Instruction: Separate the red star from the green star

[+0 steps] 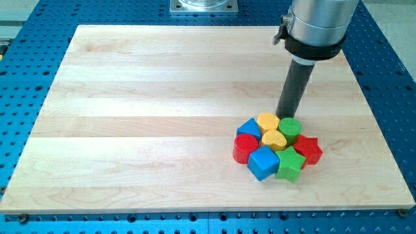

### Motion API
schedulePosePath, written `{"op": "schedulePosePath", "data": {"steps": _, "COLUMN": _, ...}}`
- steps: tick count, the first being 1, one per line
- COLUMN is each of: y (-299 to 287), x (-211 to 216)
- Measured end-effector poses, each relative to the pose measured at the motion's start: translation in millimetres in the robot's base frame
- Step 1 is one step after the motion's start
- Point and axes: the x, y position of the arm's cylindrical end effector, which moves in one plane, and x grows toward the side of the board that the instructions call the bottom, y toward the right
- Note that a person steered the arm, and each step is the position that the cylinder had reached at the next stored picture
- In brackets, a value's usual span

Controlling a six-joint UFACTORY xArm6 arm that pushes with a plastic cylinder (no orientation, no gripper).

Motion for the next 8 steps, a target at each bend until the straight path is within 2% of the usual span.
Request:
{"op": "schedulePosePath", "data": {"steps": 5, "y": -0.2, "x": -5.1}}
{"op": "schedulePosePath", "data": {"steps": 6, "y": -0.2, "x": -25.3}}
{"op": "schedulePosePath", "data": {"steps": 7, "y": 30.1, "x": -60.4}}
{"op": "schedulePosePath", "data": {"steps": 8, "y": 50.9, "x": -36.0}}
